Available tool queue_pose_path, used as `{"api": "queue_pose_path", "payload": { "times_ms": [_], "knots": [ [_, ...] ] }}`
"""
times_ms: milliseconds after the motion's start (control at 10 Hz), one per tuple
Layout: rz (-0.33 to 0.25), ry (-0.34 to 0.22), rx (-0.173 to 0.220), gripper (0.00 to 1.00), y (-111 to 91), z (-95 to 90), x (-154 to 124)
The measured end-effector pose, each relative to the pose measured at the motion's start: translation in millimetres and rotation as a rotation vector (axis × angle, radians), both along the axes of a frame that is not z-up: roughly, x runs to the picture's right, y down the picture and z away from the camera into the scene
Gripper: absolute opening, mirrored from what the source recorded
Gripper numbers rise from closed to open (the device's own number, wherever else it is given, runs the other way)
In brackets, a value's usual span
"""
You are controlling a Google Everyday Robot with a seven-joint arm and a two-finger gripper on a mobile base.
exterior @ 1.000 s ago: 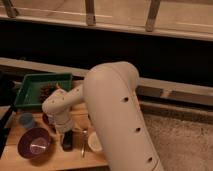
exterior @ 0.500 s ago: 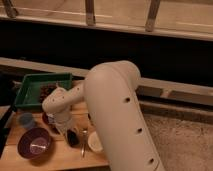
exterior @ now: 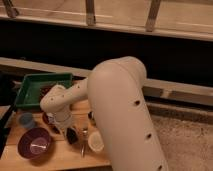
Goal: Place eraser in purple bowl
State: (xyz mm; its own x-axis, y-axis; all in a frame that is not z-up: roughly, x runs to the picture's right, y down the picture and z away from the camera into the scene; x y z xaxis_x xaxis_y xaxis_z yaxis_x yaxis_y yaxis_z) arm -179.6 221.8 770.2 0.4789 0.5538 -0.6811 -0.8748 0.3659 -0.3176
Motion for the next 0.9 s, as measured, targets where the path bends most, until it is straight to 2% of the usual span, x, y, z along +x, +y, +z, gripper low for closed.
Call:
{"api": "queue_pose_path", "payload": {
  "times_ms": [200,400,500,700,900],
  "knots": [
    [0.002,-0.002,0.06,0.16,-27.5,-27.4,6.9],
    [-0.003,-0.022,0.105,0.16,-44.5,-43.7,6.8],
    [-0.015,-0.052,0.124,0.16,-51.0,-49.5,1.5],
    [-0.053,-0.133,0.13,0.16,-55.9,-55.3,-23.0],
    [-0.114,-0.258,0.104,0.16,-51.2,-60.3,-63.2]
  ]
}}
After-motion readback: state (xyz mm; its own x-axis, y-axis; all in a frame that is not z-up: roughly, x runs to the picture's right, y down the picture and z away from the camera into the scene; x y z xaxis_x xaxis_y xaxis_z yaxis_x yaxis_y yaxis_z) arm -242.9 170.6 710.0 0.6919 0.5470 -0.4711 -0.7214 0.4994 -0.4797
